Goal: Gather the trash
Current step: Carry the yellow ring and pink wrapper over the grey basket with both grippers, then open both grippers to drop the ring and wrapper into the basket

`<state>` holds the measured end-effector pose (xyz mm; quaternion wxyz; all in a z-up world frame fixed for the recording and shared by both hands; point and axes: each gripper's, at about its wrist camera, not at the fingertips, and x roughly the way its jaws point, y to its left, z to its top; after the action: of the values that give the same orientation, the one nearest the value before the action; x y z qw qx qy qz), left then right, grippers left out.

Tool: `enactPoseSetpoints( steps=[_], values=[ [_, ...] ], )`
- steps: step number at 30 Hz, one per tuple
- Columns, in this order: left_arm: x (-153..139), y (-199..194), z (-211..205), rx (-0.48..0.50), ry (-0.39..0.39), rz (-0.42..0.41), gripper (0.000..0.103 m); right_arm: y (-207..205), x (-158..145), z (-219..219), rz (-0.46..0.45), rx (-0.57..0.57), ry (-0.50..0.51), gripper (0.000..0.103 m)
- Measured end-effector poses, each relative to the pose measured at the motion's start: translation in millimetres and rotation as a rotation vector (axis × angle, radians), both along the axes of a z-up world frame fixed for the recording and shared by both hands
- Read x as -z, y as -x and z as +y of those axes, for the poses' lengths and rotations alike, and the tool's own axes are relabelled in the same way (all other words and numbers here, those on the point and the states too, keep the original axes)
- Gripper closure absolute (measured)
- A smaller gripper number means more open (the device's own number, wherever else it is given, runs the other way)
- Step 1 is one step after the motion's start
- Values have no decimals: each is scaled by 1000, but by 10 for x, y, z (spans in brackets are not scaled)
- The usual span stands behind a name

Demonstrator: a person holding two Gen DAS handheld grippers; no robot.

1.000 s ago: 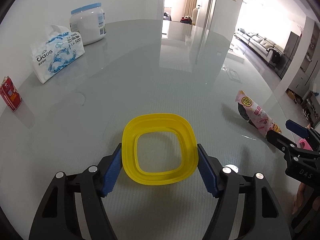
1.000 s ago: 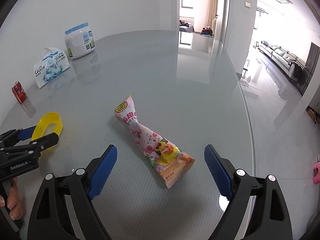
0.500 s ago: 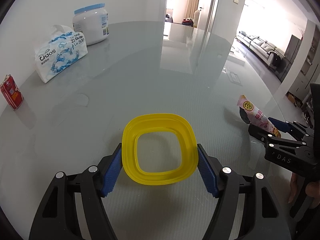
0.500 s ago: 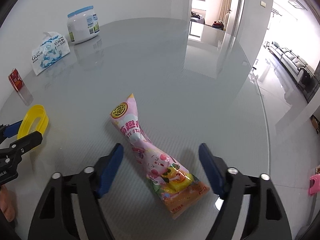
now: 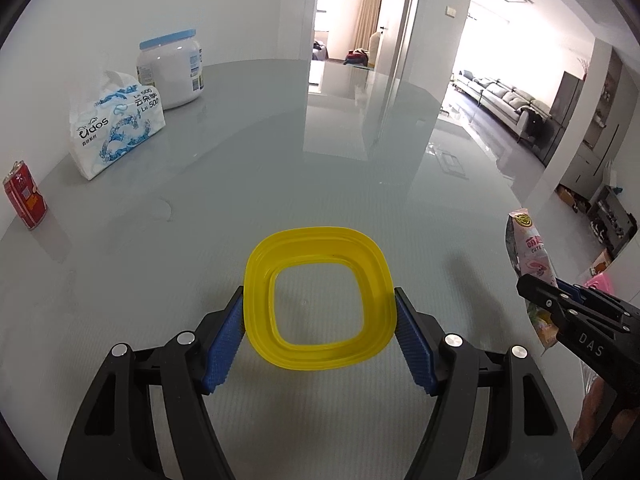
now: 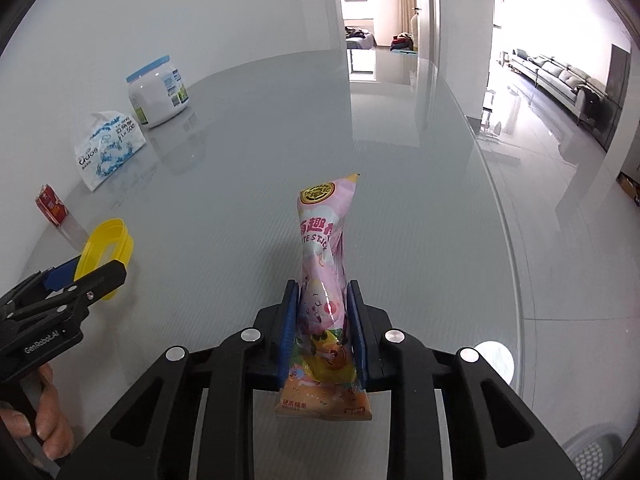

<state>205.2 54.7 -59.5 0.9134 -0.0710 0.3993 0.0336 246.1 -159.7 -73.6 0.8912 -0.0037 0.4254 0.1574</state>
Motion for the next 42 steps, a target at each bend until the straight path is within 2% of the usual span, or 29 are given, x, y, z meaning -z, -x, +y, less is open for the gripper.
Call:
enactPoseSetpoints(
  steps=[6,11,15,23,32,42],
  values=[
    [-144,333,-242,73,-5,-38,35,632,-101,-277,-23,99,-28,79],
    [-245,620,-565,171,-5,-59,35,1155,-152,-639,-39,194,-57,79],
    [-308,836,-908,264,0,-71,35,1578,-154,-992,-39,295,-81,79],
    [-334,1154,-1687,467,1,-73,35,2335,-114,-1695,-46,485,-38,79],
    [-226,1301,-2621,667,-19,-48,35,2831,89,-2417,0,676,-84,78],
    [-27,1224,-3253,775,-46,-8,35,2884,187,-2678,10,724,-101,77]
  ],
)
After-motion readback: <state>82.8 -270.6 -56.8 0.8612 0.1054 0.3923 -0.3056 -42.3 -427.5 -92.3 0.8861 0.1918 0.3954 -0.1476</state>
